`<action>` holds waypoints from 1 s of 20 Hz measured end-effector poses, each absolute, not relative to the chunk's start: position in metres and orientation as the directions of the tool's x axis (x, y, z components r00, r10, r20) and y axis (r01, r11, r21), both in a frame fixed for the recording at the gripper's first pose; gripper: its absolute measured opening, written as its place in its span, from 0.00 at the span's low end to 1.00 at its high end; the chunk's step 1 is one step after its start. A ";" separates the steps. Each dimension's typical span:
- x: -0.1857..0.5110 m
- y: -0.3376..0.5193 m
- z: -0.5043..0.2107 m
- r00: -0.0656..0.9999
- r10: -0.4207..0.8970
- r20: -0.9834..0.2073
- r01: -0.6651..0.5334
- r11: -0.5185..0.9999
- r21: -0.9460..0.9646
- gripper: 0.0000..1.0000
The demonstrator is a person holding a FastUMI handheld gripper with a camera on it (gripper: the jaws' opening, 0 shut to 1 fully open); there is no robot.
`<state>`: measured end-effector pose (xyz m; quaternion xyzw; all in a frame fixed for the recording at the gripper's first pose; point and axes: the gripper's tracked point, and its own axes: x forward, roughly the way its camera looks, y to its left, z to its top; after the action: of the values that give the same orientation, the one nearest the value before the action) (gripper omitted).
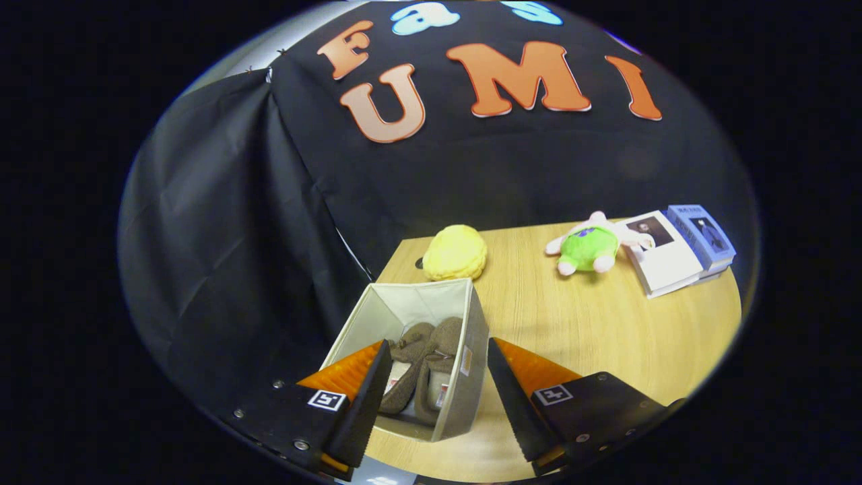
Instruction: Open the storage box then place both shoes into the box .Put the left shoe in first, then the right shoe, with the right side of both shoes facing outward in a uniform manner.
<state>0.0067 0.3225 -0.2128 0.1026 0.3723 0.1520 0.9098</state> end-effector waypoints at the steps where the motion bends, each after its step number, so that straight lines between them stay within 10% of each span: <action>1: 0.001 0.312 -0.201 0.703 0.347 -0.621 -0.215 0.936 0.280 0.87; 20: -0.088 0.147 -0.077 0.933 0.358 -0.033 -0.355 0.932 0.070 0.97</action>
<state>-0.0876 0.1468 -0.0768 0.0316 0.0229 0.1816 0.9826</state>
